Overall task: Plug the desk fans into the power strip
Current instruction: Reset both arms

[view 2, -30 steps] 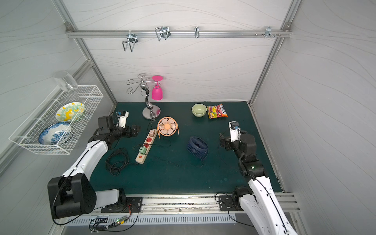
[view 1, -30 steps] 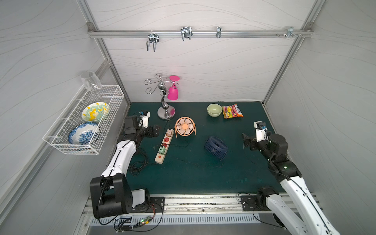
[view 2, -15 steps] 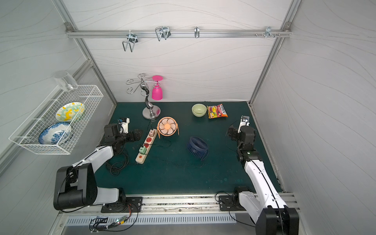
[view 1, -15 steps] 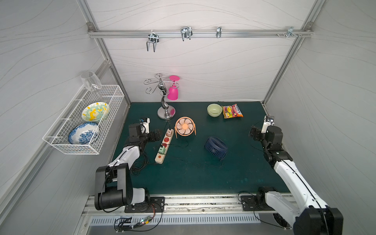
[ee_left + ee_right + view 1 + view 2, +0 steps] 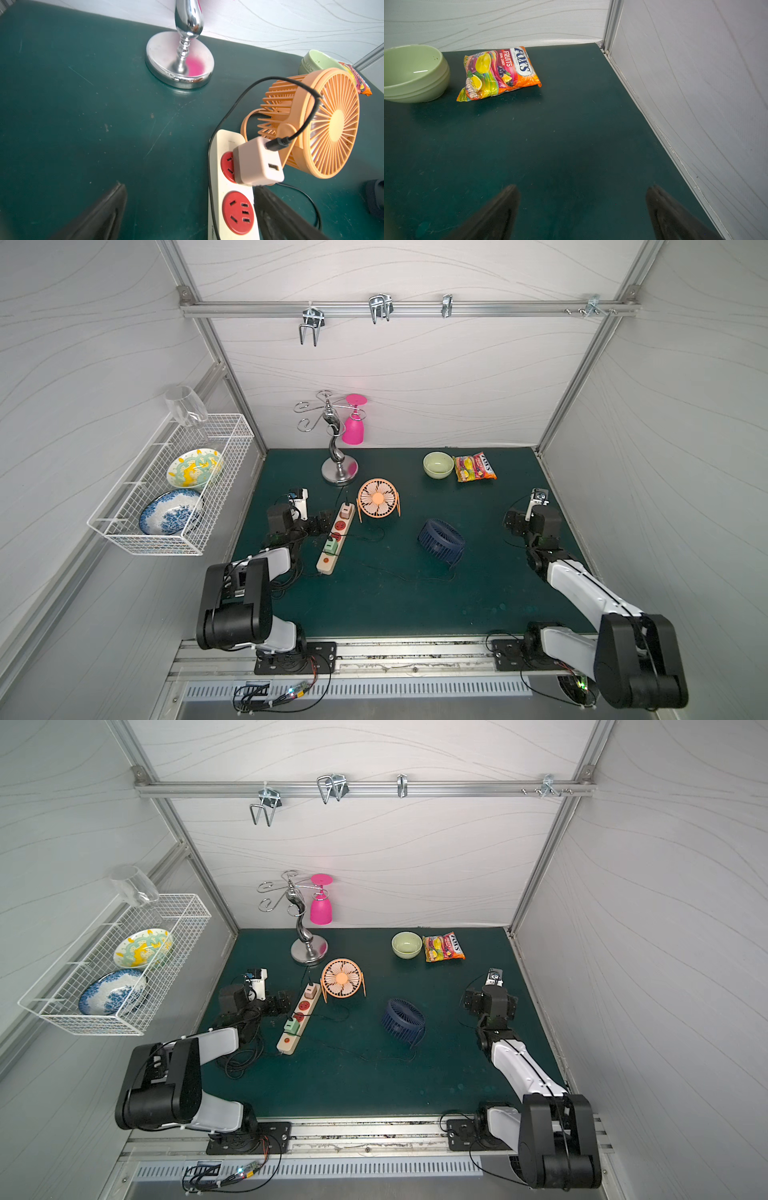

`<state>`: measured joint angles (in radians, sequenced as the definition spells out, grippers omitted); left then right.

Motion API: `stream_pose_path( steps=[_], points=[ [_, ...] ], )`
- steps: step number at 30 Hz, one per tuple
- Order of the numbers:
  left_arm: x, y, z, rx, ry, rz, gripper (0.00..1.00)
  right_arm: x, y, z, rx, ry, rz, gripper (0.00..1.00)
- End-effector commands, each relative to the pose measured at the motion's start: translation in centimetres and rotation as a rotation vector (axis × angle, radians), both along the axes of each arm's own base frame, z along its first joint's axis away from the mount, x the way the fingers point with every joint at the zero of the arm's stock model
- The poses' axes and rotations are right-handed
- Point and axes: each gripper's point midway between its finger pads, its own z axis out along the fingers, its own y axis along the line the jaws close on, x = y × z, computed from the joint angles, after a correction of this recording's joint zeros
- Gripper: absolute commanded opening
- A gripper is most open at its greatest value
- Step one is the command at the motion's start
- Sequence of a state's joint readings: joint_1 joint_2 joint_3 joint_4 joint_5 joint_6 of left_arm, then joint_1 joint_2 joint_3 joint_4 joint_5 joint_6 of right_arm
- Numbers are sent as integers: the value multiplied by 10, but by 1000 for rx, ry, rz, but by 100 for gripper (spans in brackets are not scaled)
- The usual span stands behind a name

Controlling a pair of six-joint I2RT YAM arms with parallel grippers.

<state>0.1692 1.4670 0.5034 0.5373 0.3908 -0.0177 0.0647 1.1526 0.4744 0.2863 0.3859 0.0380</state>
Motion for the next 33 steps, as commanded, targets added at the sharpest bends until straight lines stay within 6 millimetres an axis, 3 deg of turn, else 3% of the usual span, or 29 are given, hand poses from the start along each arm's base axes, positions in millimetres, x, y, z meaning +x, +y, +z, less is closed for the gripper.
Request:
stream_pose_path(
  steps=[1, 16, 28, 33],
  points=[
    [12, 4, 19, 41, -115, 13, 100, 6, -2, -1, 13, -41, -12, 99],
    [13, 4, 5, 103, -104, 58, 100, 27, 16, -28, 48, -31, 79, 99],
    [15, 3, 3, 125, -94, 70, 100, 40, 28, -32, 62, -40, 137, 99],
    [14, 12, 1, 161, -113, 156, 100, 45, 32, -34, 52, -32, 154, 99]
  ],
)
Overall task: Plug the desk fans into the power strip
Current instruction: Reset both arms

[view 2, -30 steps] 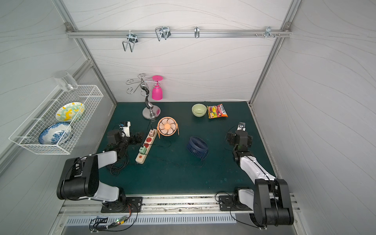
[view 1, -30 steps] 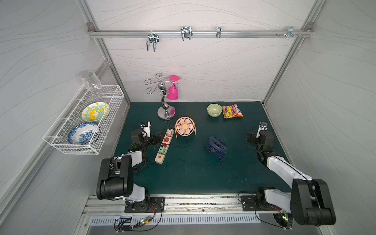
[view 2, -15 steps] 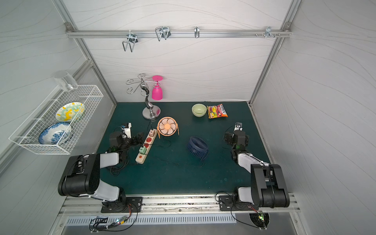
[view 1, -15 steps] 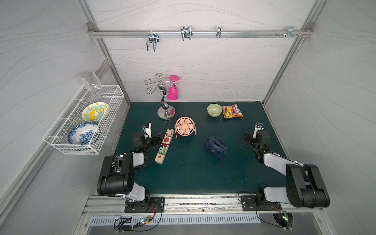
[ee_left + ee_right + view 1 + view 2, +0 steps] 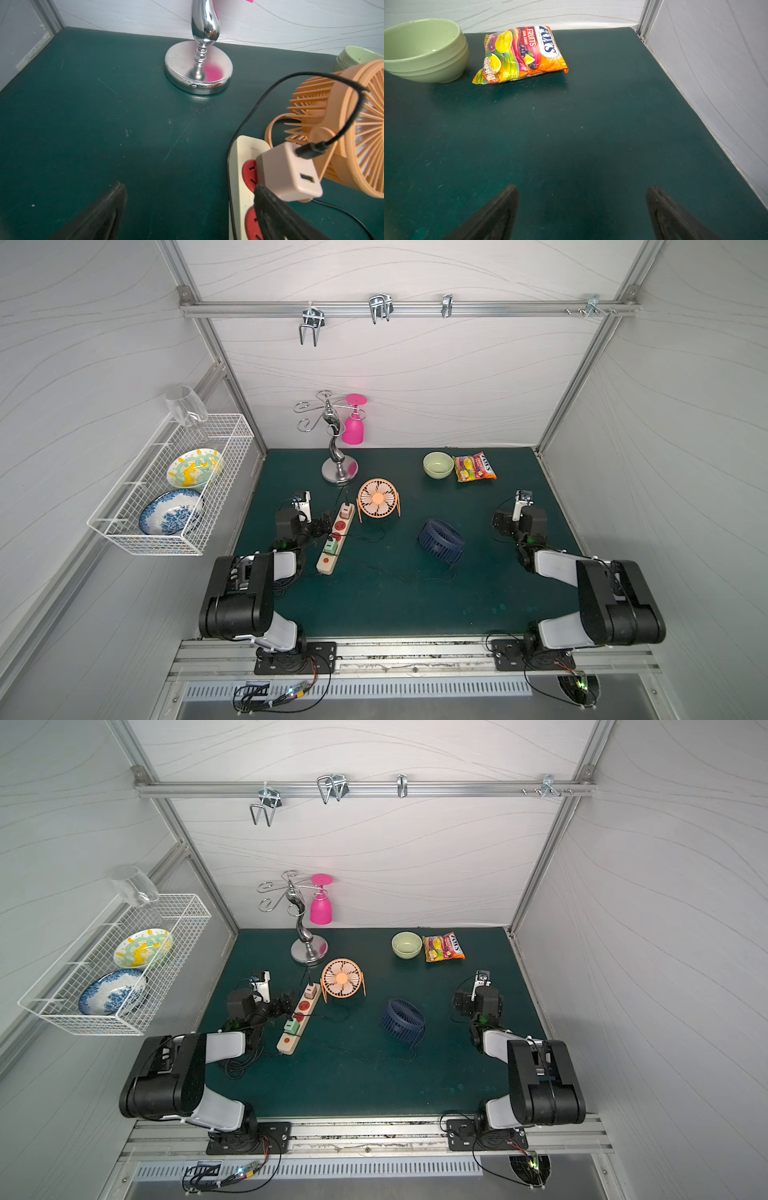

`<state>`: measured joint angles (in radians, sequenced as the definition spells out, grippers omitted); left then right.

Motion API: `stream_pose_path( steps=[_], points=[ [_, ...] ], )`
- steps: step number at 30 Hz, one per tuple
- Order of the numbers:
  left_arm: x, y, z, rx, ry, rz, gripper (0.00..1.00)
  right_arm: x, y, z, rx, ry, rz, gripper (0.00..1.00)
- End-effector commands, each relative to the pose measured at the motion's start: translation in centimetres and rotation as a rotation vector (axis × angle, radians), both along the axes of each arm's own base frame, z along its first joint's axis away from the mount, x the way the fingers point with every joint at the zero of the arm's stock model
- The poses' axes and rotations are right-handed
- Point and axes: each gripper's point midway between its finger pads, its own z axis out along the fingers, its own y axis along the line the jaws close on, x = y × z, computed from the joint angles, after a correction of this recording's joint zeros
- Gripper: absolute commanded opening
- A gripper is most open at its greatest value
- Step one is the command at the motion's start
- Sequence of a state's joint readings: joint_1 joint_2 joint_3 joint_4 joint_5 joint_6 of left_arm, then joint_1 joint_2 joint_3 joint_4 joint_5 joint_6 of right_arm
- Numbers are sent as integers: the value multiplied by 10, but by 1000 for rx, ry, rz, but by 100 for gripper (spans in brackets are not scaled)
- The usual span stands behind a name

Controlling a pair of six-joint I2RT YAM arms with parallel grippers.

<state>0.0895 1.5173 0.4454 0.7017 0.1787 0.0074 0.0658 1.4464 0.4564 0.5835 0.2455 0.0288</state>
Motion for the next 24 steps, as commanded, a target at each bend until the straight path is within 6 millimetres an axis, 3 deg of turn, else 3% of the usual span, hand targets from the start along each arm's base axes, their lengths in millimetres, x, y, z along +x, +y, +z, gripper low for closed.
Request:
stream_pose_path(
  steps=[1, 24],
  points=[
    [9, 10, 10, 38, -88, 68, 100, 13, 6, 16, -1, -56, 23, 99],
    [6, 9, 7, 44, -73, 72, 100, 21, 5, 0, 17, -15, 27, 99]
  ],
)
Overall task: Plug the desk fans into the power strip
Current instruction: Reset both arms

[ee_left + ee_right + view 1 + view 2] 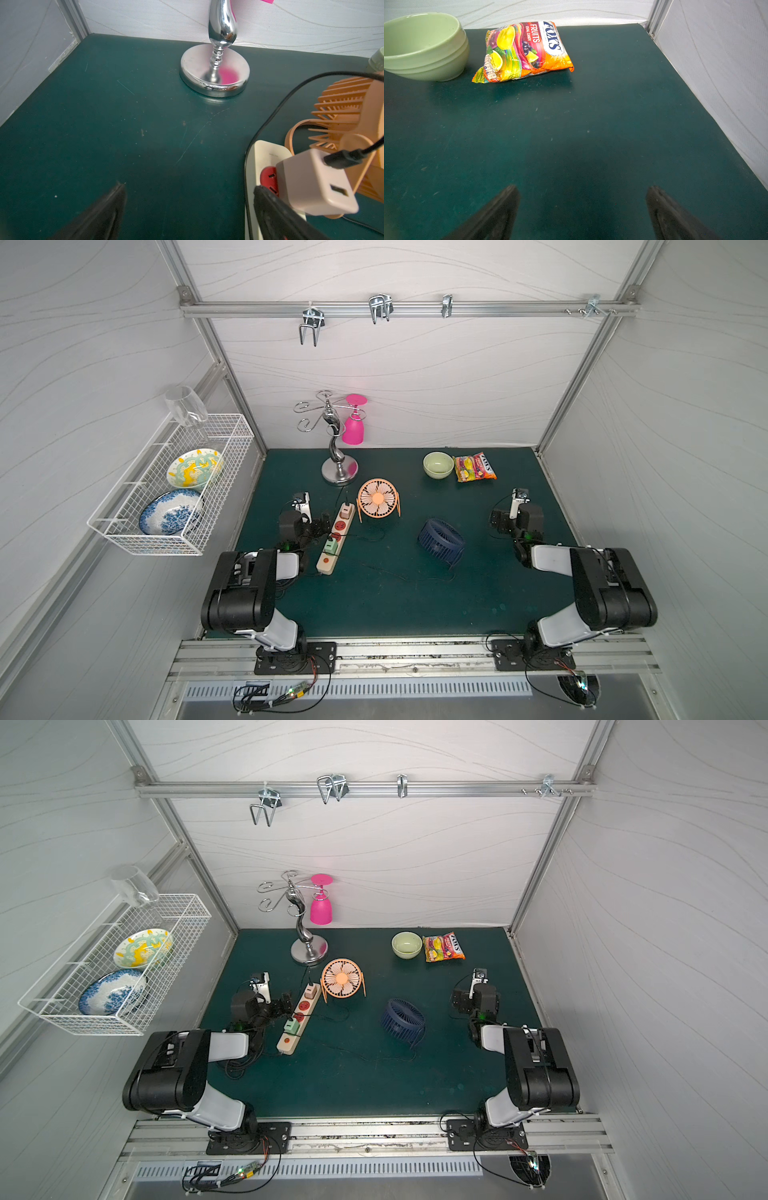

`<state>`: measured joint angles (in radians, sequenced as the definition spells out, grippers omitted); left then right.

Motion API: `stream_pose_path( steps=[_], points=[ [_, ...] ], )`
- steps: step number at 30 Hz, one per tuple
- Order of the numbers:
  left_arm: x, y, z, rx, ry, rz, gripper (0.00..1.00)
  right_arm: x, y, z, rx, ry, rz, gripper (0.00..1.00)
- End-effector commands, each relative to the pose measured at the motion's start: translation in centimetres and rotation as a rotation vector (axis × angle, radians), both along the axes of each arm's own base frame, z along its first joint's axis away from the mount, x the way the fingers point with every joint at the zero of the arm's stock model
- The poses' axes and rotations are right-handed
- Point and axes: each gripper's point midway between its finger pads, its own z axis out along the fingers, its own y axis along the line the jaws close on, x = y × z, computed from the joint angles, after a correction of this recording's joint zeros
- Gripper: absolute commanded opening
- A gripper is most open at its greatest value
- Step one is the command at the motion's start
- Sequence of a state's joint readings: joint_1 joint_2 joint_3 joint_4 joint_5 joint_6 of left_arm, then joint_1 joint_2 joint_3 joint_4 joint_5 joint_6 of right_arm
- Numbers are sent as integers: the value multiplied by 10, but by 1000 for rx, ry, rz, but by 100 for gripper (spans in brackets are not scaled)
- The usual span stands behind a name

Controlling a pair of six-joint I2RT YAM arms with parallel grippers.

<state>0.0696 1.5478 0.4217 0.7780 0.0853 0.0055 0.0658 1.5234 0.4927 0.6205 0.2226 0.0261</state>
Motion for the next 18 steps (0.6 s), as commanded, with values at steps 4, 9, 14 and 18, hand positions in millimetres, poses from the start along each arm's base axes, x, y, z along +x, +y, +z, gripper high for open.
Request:
stream_pose_path(
  steps=[4, 9, 14, 18],
  points=[
    [5, 0, 11, 6, -54, 4, 100, 9, -1, 7, 18, -20, 6, 99],
    [5, 0, 11, 6, -54, 4, 100, 2, -5, 3, 62, -73, 10, 99],
    [5, 0, 12, 5, -56, 5, 100, 1, -7, 2, 66, -76, 3, 99],
    [5, 0, 11, 6, -54, 4, 100, 1, -8, 1, 67, -72, 2, 99]
  ],
)
